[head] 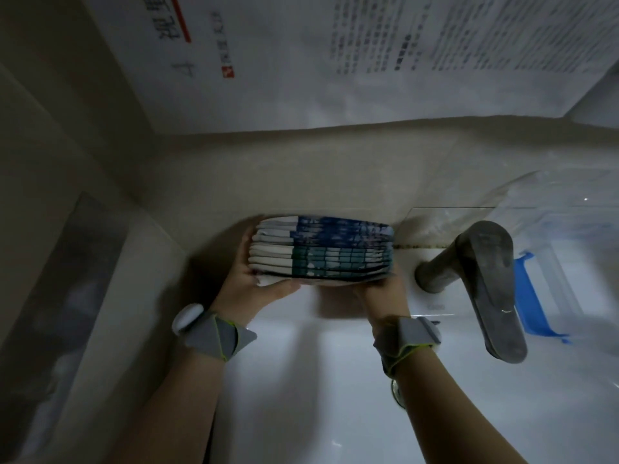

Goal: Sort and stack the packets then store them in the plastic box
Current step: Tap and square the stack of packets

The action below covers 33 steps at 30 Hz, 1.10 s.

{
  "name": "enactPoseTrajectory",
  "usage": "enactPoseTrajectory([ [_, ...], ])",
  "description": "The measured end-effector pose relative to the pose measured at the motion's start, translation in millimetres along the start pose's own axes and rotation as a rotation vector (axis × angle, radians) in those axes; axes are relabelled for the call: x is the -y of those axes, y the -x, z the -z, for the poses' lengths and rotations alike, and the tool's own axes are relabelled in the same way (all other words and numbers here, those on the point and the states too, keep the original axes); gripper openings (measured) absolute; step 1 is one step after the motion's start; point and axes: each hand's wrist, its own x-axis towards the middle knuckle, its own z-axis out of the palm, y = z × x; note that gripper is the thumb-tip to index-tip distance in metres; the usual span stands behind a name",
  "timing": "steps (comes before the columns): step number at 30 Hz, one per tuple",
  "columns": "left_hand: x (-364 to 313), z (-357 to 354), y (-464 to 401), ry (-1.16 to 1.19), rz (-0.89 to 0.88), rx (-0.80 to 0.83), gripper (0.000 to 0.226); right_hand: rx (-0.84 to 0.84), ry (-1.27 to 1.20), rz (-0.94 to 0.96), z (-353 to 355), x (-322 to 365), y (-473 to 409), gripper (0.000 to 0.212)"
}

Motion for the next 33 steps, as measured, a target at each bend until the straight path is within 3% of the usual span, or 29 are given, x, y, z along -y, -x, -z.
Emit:
enactPoseTrajectory([
  [3,-14.7,-7.7,2.8,0.196,-0.117,-0.05,0.082,-0.001,-0.019,0.004,0.1,-0.4,0.1,0.043],
  [7,-29.4,-27.0,-2.3,0.15,-0.082,-0.385,0.019,-0.033,-0.071,-0.023,-4.0,-0.2,2.4,0.038],
  [11,-33.1,-32.7,-11.0,0.099,-0.041,-0.465,0.018,-0.037,-0.098,-0.027,-6.1,1.1,3.6,0.049],
  [15,-31.2,-30.8,-10.7,0.045,-0.032,-0.406,0.023,-0.016,-0.07,-0.021,-5.7,-1.4,1.8,0.043],
  [18,-29.9,-29.0,-14.6,0.067,-0.004,-0.457,0.02,-0.029,-0.059,-0.02,-7.0,-1.6,1.4,0.038],
  [24,-27.1,-34.3,-20.7,0.083,-0.001,-0.564,0.037,-0.016,-0.132,-0.059,-10.1,6.2,1.7,0.056],
  [33,-23.1,-24.2,-14.9,0.051,-0.073,-0.434,0.028,-0.039,-0.189,-0.13,-11.8,11.1,2.6,0.058],
])
